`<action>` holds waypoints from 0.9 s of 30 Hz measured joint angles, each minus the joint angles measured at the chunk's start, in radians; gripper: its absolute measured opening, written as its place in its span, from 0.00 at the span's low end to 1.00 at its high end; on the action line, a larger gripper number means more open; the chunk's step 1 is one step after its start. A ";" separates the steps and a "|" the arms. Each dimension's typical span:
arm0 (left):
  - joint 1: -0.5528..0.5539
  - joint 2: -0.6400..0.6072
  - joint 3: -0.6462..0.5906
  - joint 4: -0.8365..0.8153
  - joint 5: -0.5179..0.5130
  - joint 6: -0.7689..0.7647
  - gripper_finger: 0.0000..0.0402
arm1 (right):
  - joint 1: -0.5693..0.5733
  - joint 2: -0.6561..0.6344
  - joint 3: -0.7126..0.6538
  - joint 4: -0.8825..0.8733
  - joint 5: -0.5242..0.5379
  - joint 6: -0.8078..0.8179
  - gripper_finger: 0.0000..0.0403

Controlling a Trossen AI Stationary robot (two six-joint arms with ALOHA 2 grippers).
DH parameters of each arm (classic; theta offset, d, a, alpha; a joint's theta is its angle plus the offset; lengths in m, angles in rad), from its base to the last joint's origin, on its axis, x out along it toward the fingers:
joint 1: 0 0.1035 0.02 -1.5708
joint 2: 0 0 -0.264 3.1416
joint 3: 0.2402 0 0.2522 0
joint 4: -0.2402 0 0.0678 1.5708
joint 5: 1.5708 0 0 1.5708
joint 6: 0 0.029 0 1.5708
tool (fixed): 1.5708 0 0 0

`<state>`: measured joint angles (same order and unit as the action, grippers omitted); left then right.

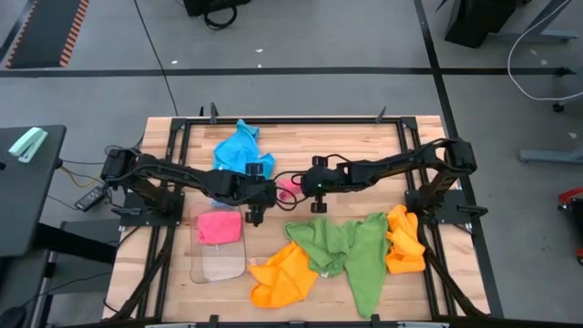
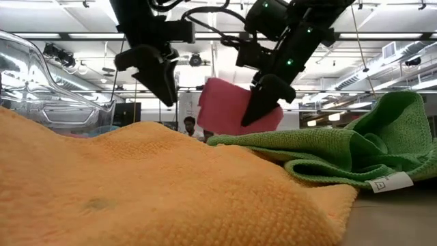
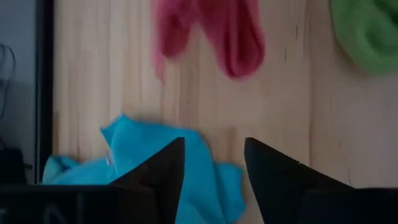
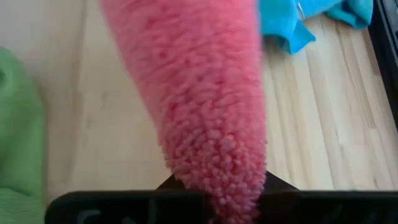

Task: Fold microfiber towels
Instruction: Put the pink microfiber cloth into the transparent bin

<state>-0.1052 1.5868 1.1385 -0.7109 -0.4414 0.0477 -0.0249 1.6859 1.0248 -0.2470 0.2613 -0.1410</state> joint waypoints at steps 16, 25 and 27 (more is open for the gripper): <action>0.002 -0.149 0.000 -0.211 0.146 -0.089 0.27 | 0.035 -0.041 0.000 -0.115 0.018 0.027 0.06; -0.075 -0.213 0.000 -0.408 0.300 -0.288 0.31 | 0.055 -0.046 0.000 -0.097 0.015 0.010 0.06; -0.096 -0.215 0.001 -0.422 0.301 -0.333 0.33 | 0.054 -0.046 0.000 -0.076 0.008 0.007 0.06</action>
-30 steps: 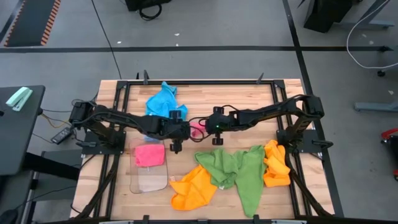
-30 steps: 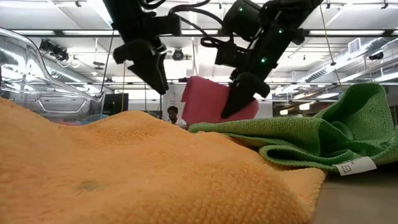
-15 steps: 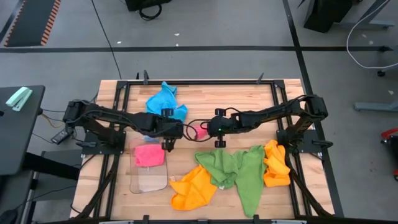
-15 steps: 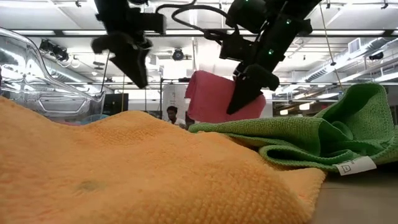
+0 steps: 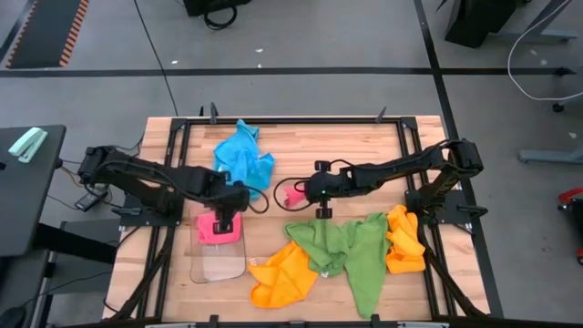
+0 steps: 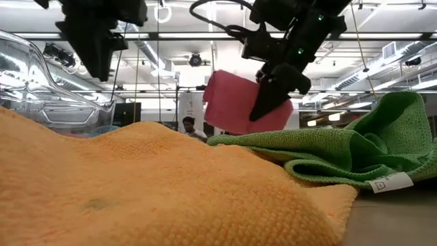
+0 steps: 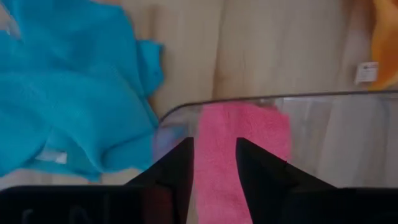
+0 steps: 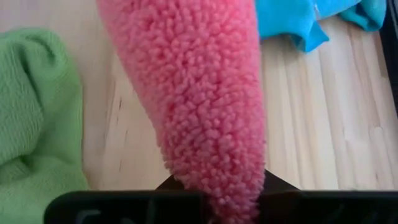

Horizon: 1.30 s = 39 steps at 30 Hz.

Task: Fold microfiber towels
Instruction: Put the pink microfiber cloth into the transparent bin

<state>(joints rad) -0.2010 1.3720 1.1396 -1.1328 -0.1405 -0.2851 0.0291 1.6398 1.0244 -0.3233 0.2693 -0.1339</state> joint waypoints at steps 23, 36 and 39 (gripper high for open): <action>-0.098 -0.006 -0.001 0.320 -0.402 -0.009 0.51 | -0.026 0.000 0.000 0.283 -0.144 0.132 0.06; 0.004 -0.006 -0.001 0.638 -0.316 0.272 0.97 | -0.032 0.001 0.000 0.271 -0.133 0.077 0.06; 0.031 0.004 0.001 0.730 -0.297 0.294 0.97 | -0.033 0.001 0.000 0.271 -0.113 0.077 0.06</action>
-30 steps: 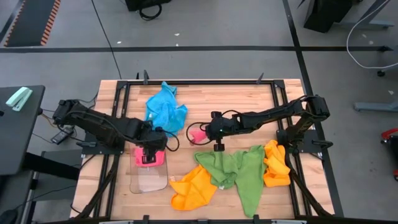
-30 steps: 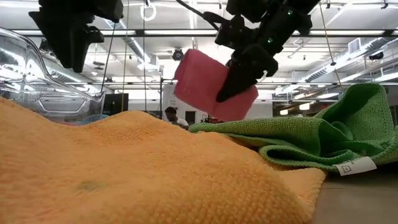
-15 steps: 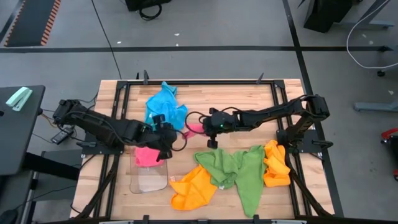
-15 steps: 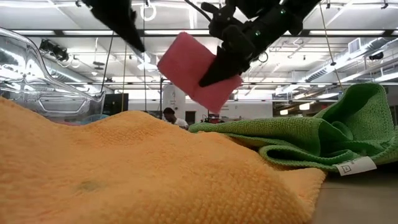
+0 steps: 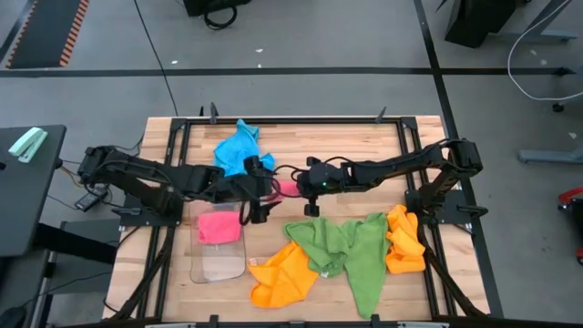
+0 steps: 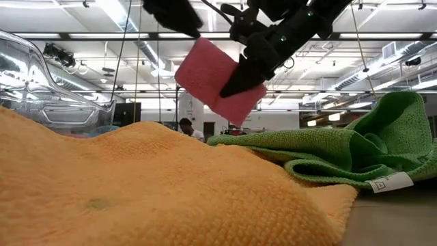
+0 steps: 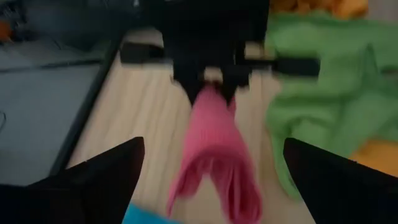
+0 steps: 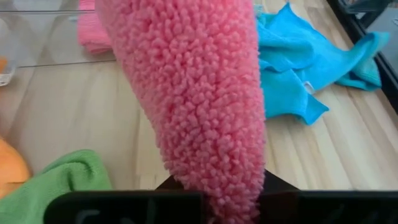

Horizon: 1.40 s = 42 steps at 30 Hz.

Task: Fold microfiber towels
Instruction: Put the pink microfiber cloth into the transparent bin

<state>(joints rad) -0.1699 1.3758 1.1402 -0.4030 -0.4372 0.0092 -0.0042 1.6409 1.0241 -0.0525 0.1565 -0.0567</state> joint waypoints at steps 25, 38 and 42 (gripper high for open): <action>0.077 0.149 -0.001 0.046 0.041 0.060 0.84 | 0.000 0.001 -0.001 0.028 -0.006 0.030 0.06; 0.095 0.142 -0.001 0.016 0.038 0.029 0.41 | 0.000 0.001 -0.001 0.034 -0.008 0.008 0.07; 0.095 0.142 -0.001 0.012 0.038 0.028 0.23 | 0.000 0.001 -0.001 0.034 -0.008 0.000 0.14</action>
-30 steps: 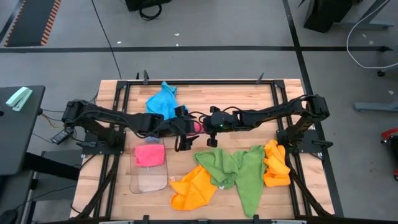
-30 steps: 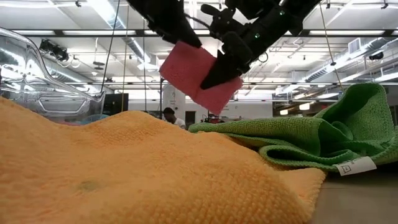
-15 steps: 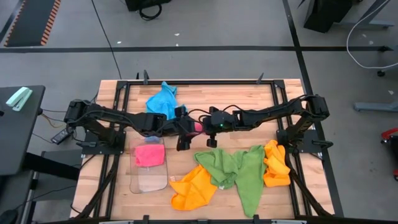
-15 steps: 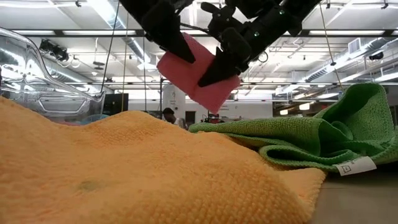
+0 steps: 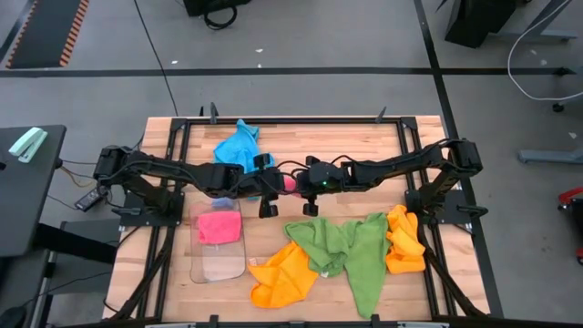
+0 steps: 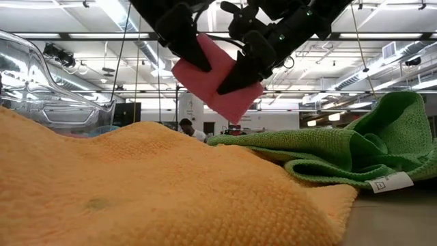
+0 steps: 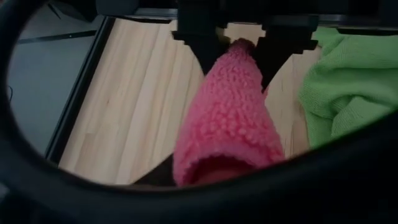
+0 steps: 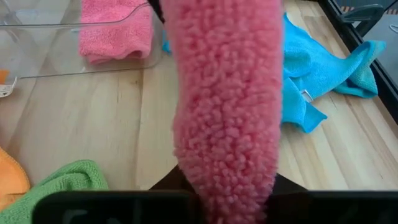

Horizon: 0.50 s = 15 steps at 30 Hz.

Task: Fold microfiber towels
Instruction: Put the pink microfiber cloth into the transparent bin

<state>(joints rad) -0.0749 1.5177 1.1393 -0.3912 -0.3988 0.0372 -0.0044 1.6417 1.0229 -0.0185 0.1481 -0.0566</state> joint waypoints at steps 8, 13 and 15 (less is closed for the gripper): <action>0.013 -0.013 0.000 -0.034 0.048 -0.100 0.06 | 0.000 -0.005 0.000 -0.038 -0.002 -0.023 0.37; 0.024 -0.050 0.000 -0.148 0.079 -0.209 0.12 | -0.006 -0.069 0.001 -0.151 -0.004 -0.041 0.48; 0.017 -0.075 0.000 -0.189 0.093 -0.245 0.09 | -0.006 -0.106 0.001 -0.190 -0.003 -0.041 0.50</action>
<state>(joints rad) -0.0577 1.4422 1.1389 -0.5798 -0.3062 -0.2073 -0.0105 1.5355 1.0238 -0.2084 0.1446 -0.0978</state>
